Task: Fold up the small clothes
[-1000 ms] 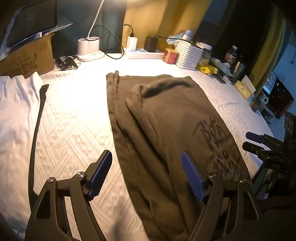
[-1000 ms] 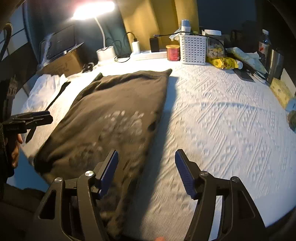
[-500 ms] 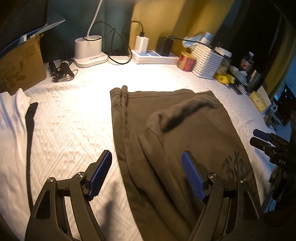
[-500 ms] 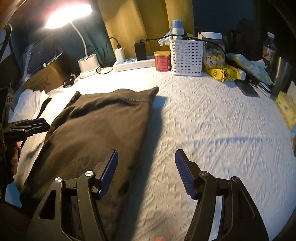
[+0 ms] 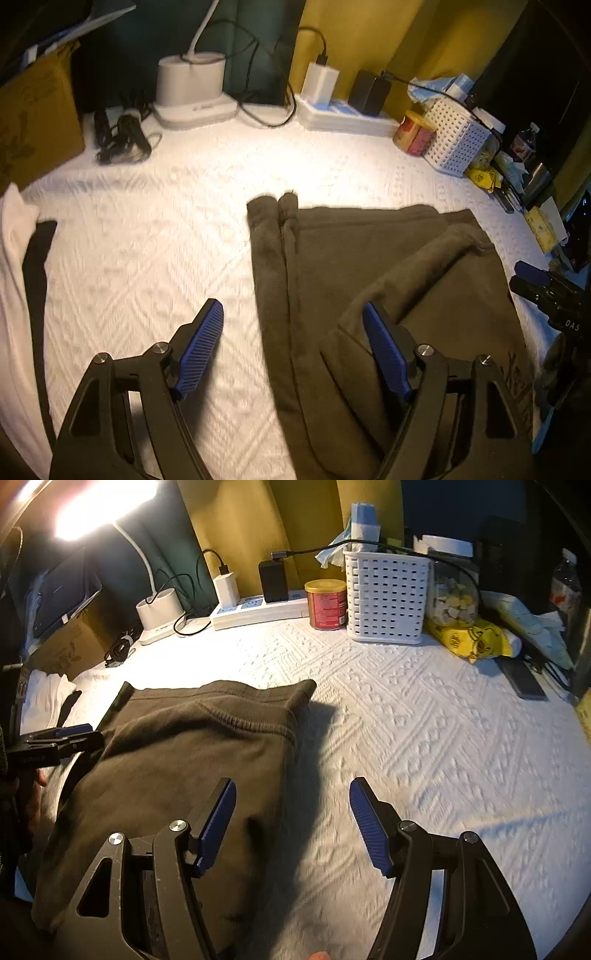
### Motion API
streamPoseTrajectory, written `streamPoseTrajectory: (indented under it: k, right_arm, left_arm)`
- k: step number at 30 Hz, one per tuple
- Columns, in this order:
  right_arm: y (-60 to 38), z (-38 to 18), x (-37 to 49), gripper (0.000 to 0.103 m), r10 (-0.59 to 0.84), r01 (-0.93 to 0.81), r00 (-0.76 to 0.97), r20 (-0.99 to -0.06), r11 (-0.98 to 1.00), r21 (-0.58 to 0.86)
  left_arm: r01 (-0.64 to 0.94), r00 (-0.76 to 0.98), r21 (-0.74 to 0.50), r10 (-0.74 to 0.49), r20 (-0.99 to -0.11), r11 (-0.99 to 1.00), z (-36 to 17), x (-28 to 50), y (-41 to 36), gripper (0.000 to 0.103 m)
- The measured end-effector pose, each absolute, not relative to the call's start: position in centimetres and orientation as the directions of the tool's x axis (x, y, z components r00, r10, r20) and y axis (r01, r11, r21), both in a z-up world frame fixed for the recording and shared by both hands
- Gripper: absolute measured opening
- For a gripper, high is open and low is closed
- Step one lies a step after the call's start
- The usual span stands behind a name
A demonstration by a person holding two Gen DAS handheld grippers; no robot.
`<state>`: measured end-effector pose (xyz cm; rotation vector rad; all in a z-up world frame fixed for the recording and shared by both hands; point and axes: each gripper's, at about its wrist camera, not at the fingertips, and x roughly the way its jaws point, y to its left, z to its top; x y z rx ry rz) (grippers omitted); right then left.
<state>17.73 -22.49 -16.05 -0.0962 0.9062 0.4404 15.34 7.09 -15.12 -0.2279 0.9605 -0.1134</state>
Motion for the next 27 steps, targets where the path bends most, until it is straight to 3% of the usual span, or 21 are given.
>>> streamPoseTrajectory:
  k: [8,12,16,22,23,25,27]
  right_arm:
    - [-21.3,-17.2,20.8,0.067,0.402,-0.432,0.483,-0.778,0.882,0.188]
    - [-19.4,-18.0,21.2,0.068,0.441,-0.478,0.43,-0.788,0.852,0.216]
    - [-17.9,-18.1,21.0,0.069,0.416,-0.498,0.45,-0.79,0.852,0.165]
    - [-17.1,-18.2,20.6,0.068,0.4,-0.509,0.474,-0.784,0.851,0.126]
    - [-16.9,-18.2,20.5,0.066,0.401,-0.521,0.474,-0.784,0.845,0.118]
    - [-16.4,-18.2,20.3,0.051,0.413,-0.542,0.462,-0.785,0.832,0.119]
    - [-16.0,-18.3,20.0,0.03,0.438,-0.558,0.441,-0.783,0.817,0.143]
  left_arm:
    - [0.072,0.562,-0.262,-0.256,-0.786,0.962,-15.2,16.2,5.4,0.083]
    - [0.103,0.554,-0.185,-0.211,-0.806,0.977,-15.2,16.0,3.4,0.083]
    - [0.102,0.542,-0.212,-0.233,-0.808,0.972,-15.1,15.7,2.4,0.083]
    - [0.16,0.549,-0.152,-0.216,-0.807,0.975,-15.6,15.0,0.5,0.082]
    - [0.166,0.549,-0.151,-0.219,-0.807,0.974,-15.6,14.9,0.3,0.082]
    - [0.18,0.553,-0.135,-0.213,-0.806,0.974,-15.8,14.7,-0.2,0.081]
    - [0.191,0.56,-0.115,-0.204,-0.803,0.975,-15.8,14.6,-0.6,0.074]
